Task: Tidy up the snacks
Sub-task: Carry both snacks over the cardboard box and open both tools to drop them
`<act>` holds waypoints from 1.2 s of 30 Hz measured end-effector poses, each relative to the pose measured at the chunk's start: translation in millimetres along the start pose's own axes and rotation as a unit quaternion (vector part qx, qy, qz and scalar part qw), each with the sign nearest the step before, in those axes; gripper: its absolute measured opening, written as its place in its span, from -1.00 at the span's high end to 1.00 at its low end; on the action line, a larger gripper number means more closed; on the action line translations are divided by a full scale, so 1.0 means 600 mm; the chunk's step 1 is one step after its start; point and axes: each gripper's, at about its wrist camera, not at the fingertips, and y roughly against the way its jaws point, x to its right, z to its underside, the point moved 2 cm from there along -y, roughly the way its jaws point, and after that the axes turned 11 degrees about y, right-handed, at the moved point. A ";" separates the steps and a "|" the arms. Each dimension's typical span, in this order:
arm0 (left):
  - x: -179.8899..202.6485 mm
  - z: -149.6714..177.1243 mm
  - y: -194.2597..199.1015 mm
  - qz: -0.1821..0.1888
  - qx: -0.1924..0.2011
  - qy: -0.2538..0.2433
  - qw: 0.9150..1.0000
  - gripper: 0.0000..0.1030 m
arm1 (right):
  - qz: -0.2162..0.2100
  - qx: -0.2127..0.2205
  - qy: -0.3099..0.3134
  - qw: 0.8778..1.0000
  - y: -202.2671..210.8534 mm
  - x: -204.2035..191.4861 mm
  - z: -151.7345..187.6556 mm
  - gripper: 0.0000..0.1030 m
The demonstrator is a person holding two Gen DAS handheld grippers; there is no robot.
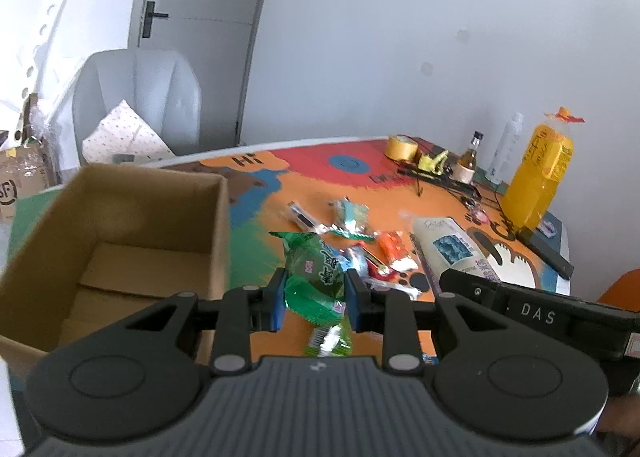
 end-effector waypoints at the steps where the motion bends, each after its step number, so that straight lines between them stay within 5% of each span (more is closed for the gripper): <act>1: -0.006 -0.004 0.004 -0.001 0.002 0.000 1.000 0.45 | -0.002 0.002 0.000 1.000 -0.001 -0.006 -0.003 0.51; 14: -0.088 -0.034 0.055 -0.017 0.021 0.006 1.000 0.44 | -0.037 0.034 0.009 0.999 -0.017 -0.101 -0.033 0.51; 30: -0.192 -0.047 0.058 -0.028 0.016 0.051 0.998 0.43 | -0.059 0.021 0.063 0.996 -0.053 -0.208 -0.050 0.51; 36: -0.220 -0.050 0.065 -0.027 0.022 0.058 0.998 0.17 | -0.059 0.012 0.078 0.995 -0.066 -0.244 -0.051 0.51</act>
